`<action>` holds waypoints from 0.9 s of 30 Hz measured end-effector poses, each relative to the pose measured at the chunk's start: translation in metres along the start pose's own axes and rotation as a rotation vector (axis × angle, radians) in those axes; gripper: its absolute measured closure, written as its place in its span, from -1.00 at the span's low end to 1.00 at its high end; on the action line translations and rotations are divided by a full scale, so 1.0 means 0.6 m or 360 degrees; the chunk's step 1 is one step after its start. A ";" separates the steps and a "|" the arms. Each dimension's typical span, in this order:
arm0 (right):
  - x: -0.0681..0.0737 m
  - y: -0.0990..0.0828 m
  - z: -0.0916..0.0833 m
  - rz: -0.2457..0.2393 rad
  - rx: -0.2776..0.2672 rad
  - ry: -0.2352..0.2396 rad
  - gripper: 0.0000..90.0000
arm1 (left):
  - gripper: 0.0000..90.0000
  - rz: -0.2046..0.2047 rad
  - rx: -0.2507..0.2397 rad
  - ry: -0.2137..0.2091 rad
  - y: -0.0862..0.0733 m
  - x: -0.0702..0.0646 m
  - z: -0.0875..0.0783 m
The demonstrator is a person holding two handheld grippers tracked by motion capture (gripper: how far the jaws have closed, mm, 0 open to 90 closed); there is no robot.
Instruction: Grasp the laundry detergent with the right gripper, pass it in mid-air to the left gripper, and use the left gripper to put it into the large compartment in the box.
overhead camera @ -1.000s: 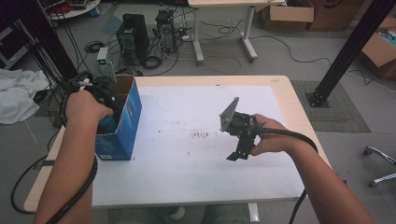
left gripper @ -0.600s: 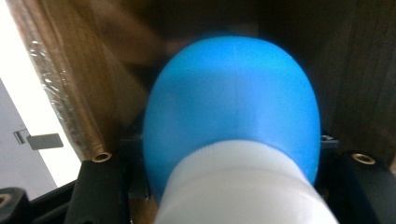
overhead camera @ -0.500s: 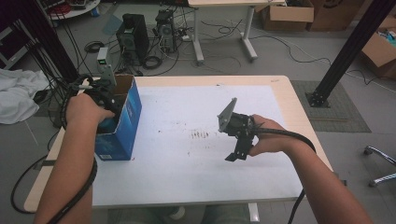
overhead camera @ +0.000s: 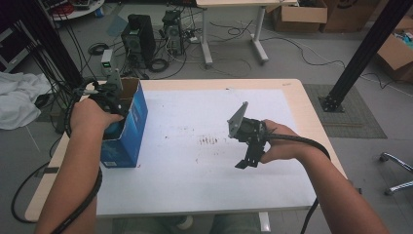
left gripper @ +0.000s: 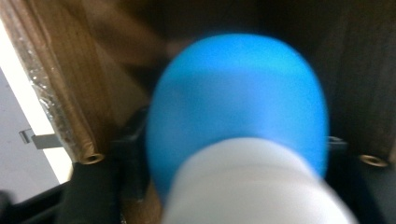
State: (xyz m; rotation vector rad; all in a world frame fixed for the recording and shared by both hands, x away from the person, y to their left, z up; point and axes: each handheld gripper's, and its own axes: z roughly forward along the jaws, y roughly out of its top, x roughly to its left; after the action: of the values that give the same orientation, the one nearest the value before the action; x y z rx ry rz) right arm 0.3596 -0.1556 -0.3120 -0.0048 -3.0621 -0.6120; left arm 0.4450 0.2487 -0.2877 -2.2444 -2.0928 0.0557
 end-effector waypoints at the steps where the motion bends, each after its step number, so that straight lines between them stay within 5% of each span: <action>1: 0.000 0.000 0.000 0.0002 0.0001 -0.0002 -1.00 | -0.32 -0.0001 -0.0004 -0.0001 -0.001 0.000 0.000; 13: 0.001 0.001 0.000 -0.0001 -0.0014 -0.0004 -1.00 | -0.34 0.0013 -0.0059 0.0007 -0.007 -0.002 -0.024; 27: 0.003 0.002 -0.005 -0.0003 -0.0017 -0.0007 -1.00 | -0.51 0.0056 -0.0137 0.0016 -0.019 -0.008 -0.087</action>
State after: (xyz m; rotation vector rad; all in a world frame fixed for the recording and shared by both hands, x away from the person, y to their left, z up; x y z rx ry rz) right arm 0.3582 -0.1560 -0.3086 -0.0036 -3.0635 -0.6298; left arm 0.4374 0.2435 -0.2347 -2.3248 -2.0893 -0.0440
